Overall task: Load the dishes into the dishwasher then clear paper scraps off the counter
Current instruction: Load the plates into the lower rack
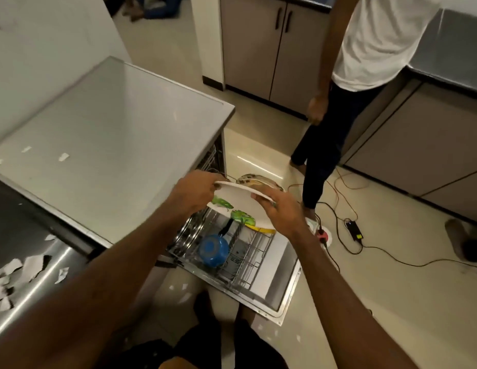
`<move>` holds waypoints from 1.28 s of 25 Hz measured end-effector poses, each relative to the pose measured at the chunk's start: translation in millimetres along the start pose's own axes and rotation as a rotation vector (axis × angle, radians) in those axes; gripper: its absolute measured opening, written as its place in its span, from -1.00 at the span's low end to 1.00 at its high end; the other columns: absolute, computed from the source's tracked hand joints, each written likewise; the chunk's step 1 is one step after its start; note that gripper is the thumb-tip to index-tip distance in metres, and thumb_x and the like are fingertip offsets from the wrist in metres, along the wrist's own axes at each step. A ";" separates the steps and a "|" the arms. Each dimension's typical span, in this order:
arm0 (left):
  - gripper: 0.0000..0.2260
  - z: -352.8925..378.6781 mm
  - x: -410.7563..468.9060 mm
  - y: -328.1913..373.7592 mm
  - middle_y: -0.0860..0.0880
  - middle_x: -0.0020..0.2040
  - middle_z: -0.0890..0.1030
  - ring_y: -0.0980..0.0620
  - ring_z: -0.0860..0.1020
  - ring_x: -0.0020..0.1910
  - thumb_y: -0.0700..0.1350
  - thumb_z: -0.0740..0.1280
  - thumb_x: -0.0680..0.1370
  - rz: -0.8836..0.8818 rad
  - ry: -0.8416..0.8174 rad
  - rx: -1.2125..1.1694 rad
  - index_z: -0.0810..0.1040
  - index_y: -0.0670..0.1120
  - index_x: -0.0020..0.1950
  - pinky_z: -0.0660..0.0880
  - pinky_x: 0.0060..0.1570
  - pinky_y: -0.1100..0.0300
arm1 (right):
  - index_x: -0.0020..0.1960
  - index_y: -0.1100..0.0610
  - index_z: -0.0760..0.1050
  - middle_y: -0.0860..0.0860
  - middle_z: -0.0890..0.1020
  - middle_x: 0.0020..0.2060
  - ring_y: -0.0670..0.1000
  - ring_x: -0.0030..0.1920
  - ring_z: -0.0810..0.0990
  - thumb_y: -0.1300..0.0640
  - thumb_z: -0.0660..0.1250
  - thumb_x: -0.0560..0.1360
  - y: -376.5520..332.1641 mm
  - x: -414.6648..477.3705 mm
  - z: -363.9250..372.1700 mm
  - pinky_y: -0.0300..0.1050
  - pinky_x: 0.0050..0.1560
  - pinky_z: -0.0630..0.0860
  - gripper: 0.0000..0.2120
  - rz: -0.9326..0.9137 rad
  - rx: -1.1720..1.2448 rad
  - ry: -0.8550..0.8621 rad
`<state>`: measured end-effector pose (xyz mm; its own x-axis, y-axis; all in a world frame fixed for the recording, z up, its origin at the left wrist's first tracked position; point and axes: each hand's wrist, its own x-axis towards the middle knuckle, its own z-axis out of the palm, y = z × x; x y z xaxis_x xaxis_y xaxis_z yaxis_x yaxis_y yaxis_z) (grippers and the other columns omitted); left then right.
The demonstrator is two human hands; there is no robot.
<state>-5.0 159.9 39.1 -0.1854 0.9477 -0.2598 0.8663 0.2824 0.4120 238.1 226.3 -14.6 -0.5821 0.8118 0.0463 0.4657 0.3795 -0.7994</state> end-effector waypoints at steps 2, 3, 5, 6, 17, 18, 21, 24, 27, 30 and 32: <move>-0.68 22.8 29.0 -4.3 0.04 0.03 0.70 0.00 0.63 -0.06 -0.14 0.28 0.60 0.039 -0.050 0.088 0.63 0.18 0.26 0.60 -0.06 0.07 | 0.37 -0.06 0.61 -0.11 0.69 0.20 -0.21 0.12 0.55 0.07 0.37 0.67 34.6 5.6 13.6 -0.41 0.15 0.42 -0.72 0.023 -0.120 0.002; -0.67 37.2 41.0 -9.0 0.05 0.04 0.69 0.00 0.63 -0.05 -0.13 0.28 0.59 0.061 -0.068 0.138 0.62 0.20 0.26 0.57 -0.07 0.09 | 0.38 -0.09 0.59 -0.07 0.71 0.18 -0.10 0.10 0.61 0.05 0.34 0.68 53.0 10.6 22.8 -0.27 0.11 0.48 -0.72 0.066 -0.188 -0.029; -0.66 75.0 65.3 -24.3 0.04 0.05 0.67 -0.04 0.63 -0.01 -0.11 0.28 0.58 0.089 -0.114 0.225 0.57 0.23 0.28 0.54 -0.06 0.05 | 0.39 -0.14 0.53 0.00 0.71 0.11 0.10 0.07 0.65 0.00 0.29 0.68 87.6 22.6 45.3 0.00 0.02 0.58 -0.71 0.185 -0.337 -0.078; -0.66 97.2 77.9 -32.2 0.02 0.06 0.66 -0.07 0.63 0.01 -0.11 0.29 0.58 0.091 -0.157 0.252 0.54 0.23 0.28 0.56 -0.05 0.02 | 0.40 -0.14 0.51 0.03 0.70 0.10 0.17 0.07 0.65 0.01 0.27 0.68 106.0 26.8 60.0 0.06 -0.01 0.59 -0.70 0.233 -0.404 -0.102; -0.69 253.6 181.0 -72.5 -0.07 0.11 0.65 -0.11 0.63 0.07 -0.17 0.32 0.63 0.167 -0.150 0.478 0.57 0.08 0.34 0.55 0.05 -0.04 | 0.46 -0.17 0.39 0.15 0.65 0.13 0.29 0.10 0.64 0.04 0.18 0.73 250.7 20.2 161.6 0.13 0.04 0.59 -0.68 0.509 -0.452 -0.092; -0.69 258.7 184.6 -74.2 -0.07 0.10 0.65 -0.10 0.63 0.06 -0.17 0.30 0.64 0.180 -0.144 0.480 0.57 0.07 0.35 0.56 0.05 -0.03 | 0.45 -0.17 0.39 0.14 0.65 0.12 0.28 0.08 0.65 0.05 0.19 0.73 256.9 20.8 164.0 0.15 0.03 0.63 -0.68 0.509 -0.451 -0.096; -0.70 270.2 191.2 -79.5 -0.06 0.08 0.64 -0.08 0.63 0.03 -0.15 0.28 0.65 0.221 -0.143 0.509 0.57 0.09 0.36 0.57 0.03 0.01 | 0.47 -0.15 0.38 0.13 0.66 0.13 0.24 0.06 0.66 0.04 0.21 0.73 269.6 24.5 165.9 0.16 0.02 0.66 -0.68 0.515 -0.459 -0.132; -0.68 278.2 193.0 -86.1 -0.05 0.09 0.63 -0.08 0.63 0.04 -0.17 0.27 0.65 0.214 -0.150 0.525 0.54 0.10 0.37 0.55 0.01 0.02 | 0.49 -0.15 0.37 0.11 0.65 0.16 0.23 0.09 0.67 0.04 0.23 0.73 275.5 26.6 167.5 0.17 0.06 0.67 -0.66 0.502 -0.459 -0.154; -0.68 285.5 198.0 -95.4 -0.05 0.07 0.63 -0.07 0.64 0.00 -0.21 0.27 0.64 0.209 -0.158 0.494 0.56 0.07 0.35 0.60 -0.02 0.02 | 0.51 -0.16 0.35 0.09 0.65 0.18 0.22 0.11 0.66 0.02 0.22 0.74 279.9 31.6 170.9 0.18 0.08 0.66 -0.64 0.503 -0.465 -0.179; -0.67 290.1 203.3 -102.6 -0.05 0.06 0.62 -0.06 0.64 -0.03 -0.22 0.27 0.63 0.210 -0.159 0.474 0.56 0.06 0.35 0.62 -0.06 0.05 | 0.51 -0.16 0.34 0.09 0.65 0.19 0.21 0.12 0.66 0.01 0.23 0.73 282.6 37.4 172.5 0.19 0.09 0.66 -0.64 0.501 -0.486 -0.204; -0.65 290.7 207.3 -105.4 -0.06 0.08 0.63 -0.08 0.64 0.00 -0.23 0.28 0.63 0.206 -0.151 0.453 0.56 0.06 0.36 0.62 -0.04 0.04 | 0.52 -0.15 0.35 0.08 0.65 0.19 0.20 0.13 0.66 -0.01 0.23 0.73 283.1 42.5 171.4 0.18 0.09 0.65 -0.64 0.484 -0.498 -0.212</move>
<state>0.2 283.3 -312.0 0.0498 0.9354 -0.3501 0.9979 -0.0318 0.0568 231.0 292.1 -341.7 -0.3274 0.8555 -0.4013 0.9227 0.1980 -0.3307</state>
